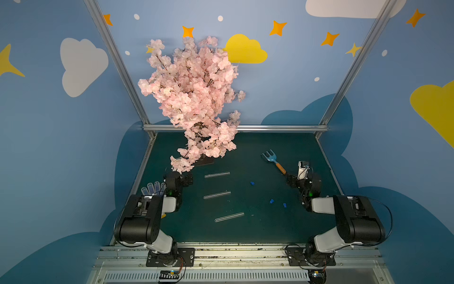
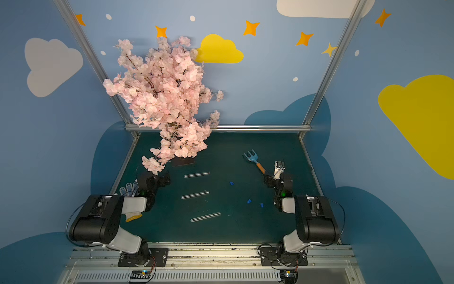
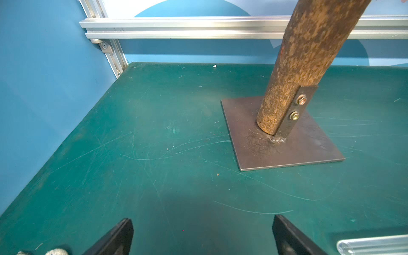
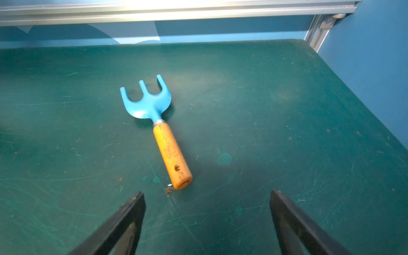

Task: Insert stoppers into test tubes
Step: Pick up the test tube at the center of the board.

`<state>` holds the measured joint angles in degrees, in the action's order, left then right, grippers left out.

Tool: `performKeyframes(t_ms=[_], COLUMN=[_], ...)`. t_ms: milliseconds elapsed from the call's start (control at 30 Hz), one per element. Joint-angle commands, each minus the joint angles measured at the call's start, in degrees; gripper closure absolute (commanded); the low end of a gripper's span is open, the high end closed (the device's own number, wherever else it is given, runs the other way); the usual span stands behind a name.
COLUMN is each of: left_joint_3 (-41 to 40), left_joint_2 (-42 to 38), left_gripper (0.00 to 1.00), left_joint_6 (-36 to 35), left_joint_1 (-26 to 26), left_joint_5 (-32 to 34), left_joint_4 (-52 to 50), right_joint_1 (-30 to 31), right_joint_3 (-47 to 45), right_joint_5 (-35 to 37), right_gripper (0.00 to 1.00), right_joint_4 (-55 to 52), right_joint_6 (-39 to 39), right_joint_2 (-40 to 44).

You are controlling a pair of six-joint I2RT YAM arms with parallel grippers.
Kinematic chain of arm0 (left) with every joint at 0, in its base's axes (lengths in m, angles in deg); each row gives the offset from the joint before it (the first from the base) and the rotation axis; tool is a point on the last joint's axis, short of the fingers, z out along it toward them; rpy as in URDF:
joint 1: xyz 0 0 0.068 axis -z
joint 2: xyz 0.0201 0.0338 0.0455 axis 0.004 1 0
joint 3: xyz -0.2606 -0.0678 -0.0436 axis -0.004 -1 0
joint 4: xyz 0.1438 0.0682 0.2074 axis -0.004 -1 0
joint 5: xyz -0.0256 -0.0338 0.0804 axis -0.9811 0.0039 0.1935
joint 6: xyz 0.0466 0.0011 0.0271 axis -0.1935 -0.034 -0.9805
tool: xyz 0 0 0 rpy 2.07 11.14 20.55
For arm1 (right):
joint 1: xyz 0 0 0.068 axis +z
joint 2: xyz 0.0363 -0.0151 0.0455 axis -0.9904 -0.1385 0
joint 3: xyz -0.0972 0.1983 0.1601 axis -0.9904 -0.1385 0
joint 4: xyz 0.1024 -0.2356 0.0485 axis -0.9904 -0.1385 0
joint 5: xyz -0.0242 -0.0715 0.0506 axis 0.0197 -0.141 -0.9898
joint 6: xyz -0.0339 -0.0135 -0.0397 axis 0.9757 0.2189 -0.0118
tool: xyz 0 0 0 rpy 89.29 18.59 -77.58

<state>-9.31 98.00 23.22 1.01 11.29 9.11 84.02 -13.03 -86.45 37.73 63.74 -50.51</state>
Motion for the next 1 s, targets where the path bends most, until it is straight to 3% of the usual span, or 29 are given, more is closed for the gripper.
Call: performKeyframes(t_ms=[0,733,833,967], left_joint_3=[-0.14,-0.63,-2.12,1.19], left_joint_2=[-0.59,-1.07,-5.39,-15.65], left_gripper=[0.00,0.01,0.01,0.01], left_joint_6=[-0.36,-0.31,-0.16,-0.86], left_joint_1=[-0.26,-0.26,-0.24,0.21], left_joint_5=[-0.62,-0.80,0.04,2.62], left_joint_4=[0.38,1.08,0.86,-14.10], right_joint_1=[-0.03,-0.58,-0.59,-0.51], right_joint_3=[1.13,0.79,1.54,5.28], right_joint_5=[-0.31,-0.97,0.18,2.27], right_gripper=[0.11,0.10,0.10,0.10], right_joint_4=[-0.63,-0.11,-6.44,-22.11], right_joint_6=[0.42,-0.07,-0.40,-0.64], right_joint_2=[0.24,0.88,6.45,16.87])
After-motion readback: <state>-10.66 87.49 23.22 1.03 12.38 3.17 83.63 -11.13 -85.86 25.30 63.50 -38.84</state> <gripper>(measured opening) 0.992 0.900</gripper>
